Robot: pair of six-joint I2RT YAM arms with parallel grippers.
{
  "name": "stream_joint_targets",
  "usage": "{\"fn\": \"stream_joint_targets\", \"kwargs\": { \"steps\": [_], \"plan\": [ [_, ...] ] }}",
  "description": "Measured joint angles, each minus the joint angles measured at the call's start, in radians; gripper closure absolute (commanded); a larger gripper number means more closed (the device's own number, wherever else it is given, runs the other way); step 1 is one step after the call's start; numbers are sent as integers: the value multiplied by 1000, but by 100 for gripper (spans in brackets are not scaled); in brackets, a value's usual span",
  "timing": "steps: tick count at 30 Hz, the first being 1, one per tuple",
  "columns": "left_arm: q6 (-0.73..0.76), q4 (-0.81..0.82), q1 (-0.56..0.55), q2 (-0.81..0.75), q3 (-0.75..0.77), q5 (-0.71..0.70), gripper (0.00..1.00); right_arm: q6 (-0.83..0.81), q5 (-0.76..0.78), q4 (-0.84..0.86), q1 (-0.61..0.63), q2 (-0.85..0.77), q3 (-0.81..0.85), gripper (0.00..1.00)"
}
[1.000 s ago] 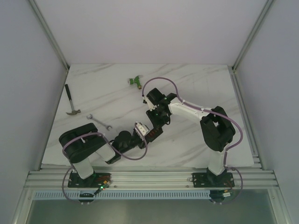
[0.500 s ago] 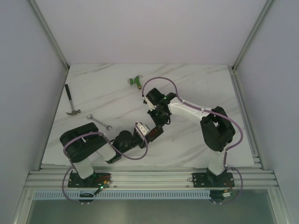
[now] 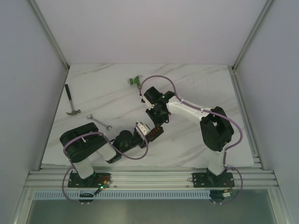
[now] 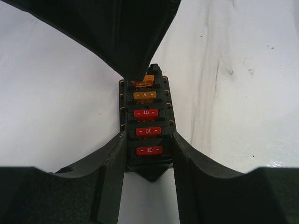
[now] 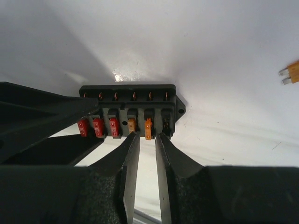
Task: Snap on the fuse box
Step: Install the fuse at the fuse box base.
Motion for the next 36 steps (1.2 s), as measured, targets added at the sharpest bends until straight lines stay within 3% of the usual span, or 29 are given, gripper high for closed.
{"fn": "stream_joint_targets", "kwargs": {
  "steps": [9, 15, 36],
  "plan": [
    [0, -2, 0, 0, 1, 0, 64, -5, 2, -3, 5, 41, 9, 80],
    [0, -5, 0, 0, 3, 0, 68, -11, 13, -11, 11, 53, 9, 100],
    [-1, -19, 1, -2, 7, -7, 76, -67, 54, 13, 19, 56, -29, 100]
  ]
}}
